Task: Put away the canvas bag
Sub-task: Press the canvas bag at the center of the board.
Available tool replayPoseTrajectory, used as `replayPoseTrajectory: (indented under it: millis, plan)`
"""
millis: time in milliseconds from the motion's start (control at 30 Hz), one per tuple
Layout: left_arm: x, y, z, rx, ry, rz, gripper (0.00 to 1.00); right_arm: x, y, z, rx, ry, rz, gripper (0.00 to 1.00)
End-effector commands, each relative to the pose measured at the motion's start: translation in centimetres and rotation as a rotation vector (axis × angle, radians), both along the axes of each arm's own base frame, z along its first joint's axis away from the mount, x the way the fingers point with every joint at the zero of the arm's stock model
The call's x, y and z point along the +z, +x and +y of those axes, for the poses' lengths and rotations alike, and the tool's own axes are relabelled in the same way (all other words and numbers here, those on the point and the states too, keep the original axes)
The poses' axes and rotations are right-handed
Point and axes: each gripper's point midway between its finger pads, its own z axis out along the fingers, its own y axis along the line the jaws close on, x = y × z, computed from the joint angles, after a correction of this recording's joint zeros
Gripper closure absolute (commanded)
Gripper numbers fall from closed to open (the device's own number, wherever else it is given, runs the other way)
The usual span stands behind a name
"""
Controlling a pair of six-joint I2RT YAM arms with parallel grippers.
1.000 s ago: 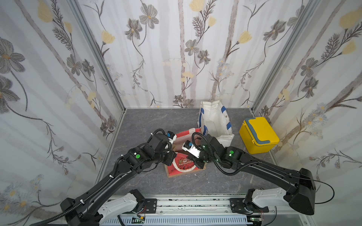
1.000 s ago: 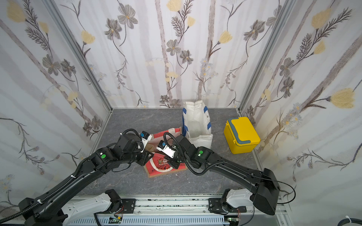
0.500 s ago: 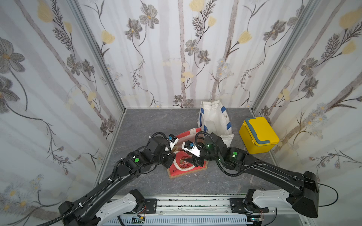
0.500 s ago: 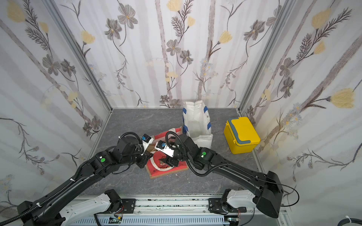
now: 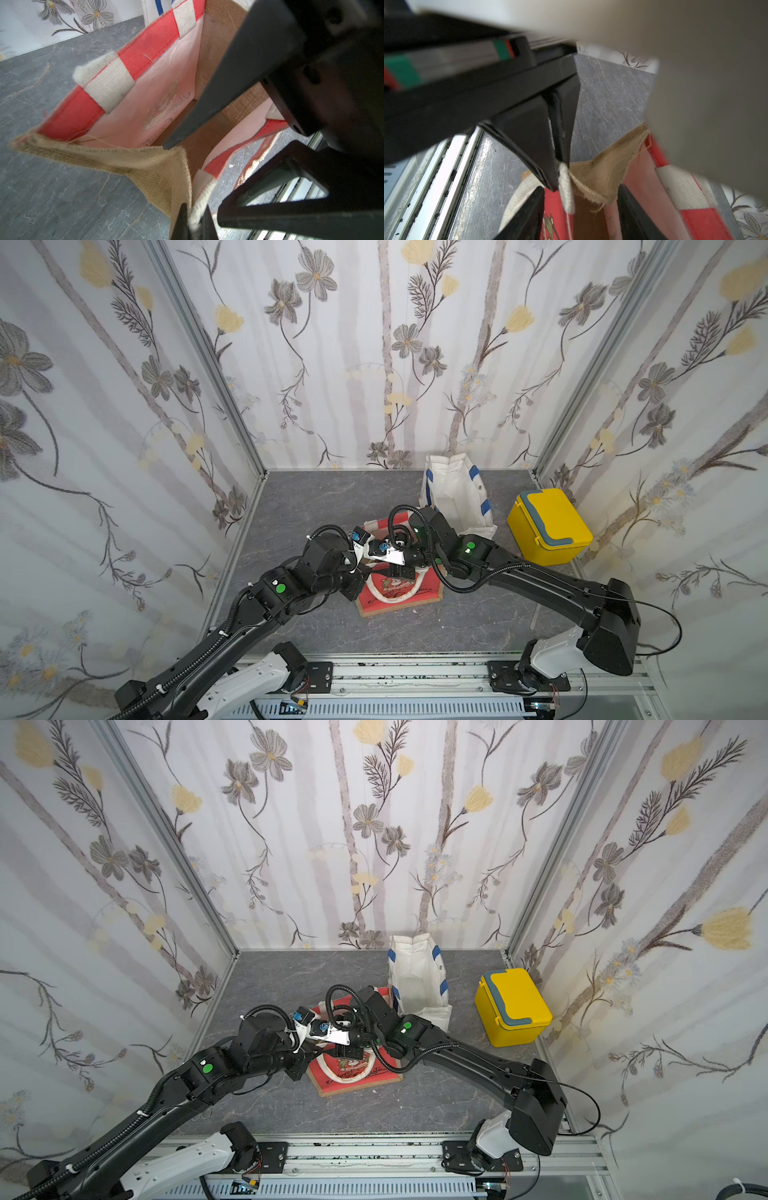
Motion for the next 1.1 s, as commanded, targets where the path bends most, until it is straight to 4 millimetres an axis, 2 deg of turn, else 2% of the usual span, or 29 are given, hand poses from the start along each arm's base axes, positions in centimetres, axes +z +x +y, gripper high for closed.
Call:
replayPoseTrajectory:
  millis: [0,133,267,433,567,667,800,933,1067]
  plan:
    - [1.2,0.3,-0.9,-0.042,-0.041,-0.056,1.00,-1.3,0.6,-0.1,-0.001,-0.043,-0.015,0.41]
    - [0.9,0.6,-0.6,-0.014,-0.039,-0.060,1.00,-2.2,2.1,-0.5,-0.047,-0.046,0.023,0.37]
    - [0.9,0.5,-0.8,-0.021,-0.058,-0.056,0.95,-2.0,2.0,-0.3,-0.034,-0.008,0.035,0.37]
    - [0.5,1.2,-0.4,0.032,-0.054,-0.040,0.95,-1.6,1.7,-0.6,-0.037,0.022,0.039,0.41]
    - [0.6,1.6,-0.3,0.053,-0.072,-0.027,0.95,-1.7,2.2,-1.0,-0.080,0.011,0.040,0.47]
    - [0.9,1.7,-0.4,0.058,-0.093,-0.028,0.92,-2.3,2.2,-1.4,-0.093,-0.003,0.052,0.46]
    - [1.0,1.6,-0.6,0.040,-0.101,-0.016,0.90,-1.8,2.1,-0.6,-0.066,0.031,0.057,0.45]
    - [0.9,1.6,-0.7,0.030,-0.105,-0.013,0.92,-1.3,2.6,0.4,-0.054,0.066,0.041,0.37]
    - [1.1,1.5,-0.8,0.014,-0.126,-0.012,0.93,-0.7,1.9,1.7,0.017,0.126,0.069,0.37]
